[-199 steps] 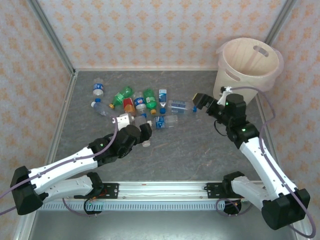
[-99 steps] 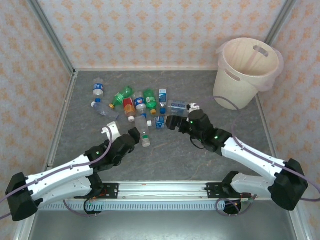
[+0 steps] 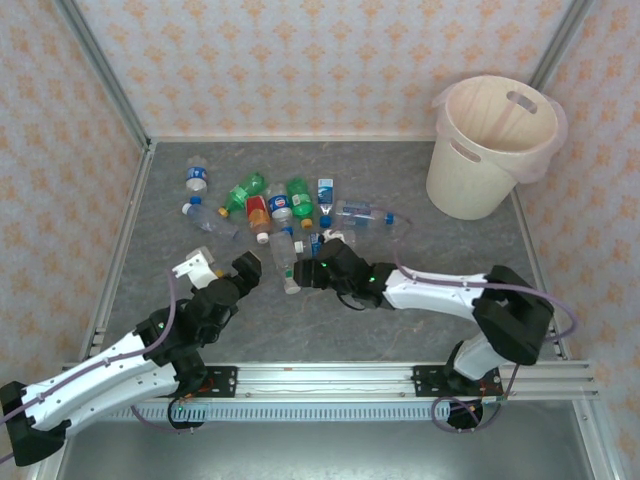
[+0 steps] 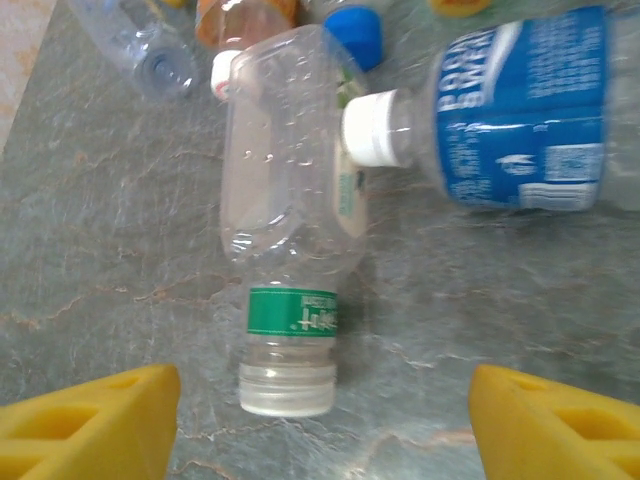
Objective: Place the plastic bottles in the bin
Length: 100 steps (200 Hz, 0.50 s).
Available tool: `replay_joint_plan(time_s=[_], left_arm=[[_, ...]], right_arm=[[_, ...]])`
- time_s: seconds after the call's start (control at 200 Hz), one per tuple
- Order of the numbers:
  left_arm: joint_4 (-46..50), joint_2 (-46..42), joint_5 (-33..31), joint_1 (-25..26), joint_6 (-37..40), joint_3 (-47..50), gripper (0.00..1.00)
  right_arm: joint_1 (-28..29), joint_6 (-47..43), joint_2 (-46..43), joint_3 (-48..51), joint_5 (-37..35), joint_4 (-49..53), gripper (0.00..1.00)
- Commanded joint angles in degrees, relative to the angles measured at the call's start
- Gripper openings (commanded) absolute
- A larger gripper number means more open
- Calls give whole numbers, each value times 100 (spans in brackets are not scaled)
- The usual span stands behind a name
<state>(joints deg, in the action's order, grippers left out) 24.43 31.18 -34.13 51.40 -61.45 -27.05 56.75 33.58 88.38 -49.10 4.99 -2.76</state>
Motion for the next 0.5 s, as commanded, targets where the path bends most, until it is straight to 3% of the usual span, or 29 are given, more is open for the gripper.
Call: replay_joint_plan(time_s=[0.0,0.496], left_arm=[[140,-135,-104,28,173,103,99],[123,-259,-8,23,623,-134,99]], right_arm=[[87,21,369,-360,145,-206,74],[212,-18,1902,-1247,353,32,66]])
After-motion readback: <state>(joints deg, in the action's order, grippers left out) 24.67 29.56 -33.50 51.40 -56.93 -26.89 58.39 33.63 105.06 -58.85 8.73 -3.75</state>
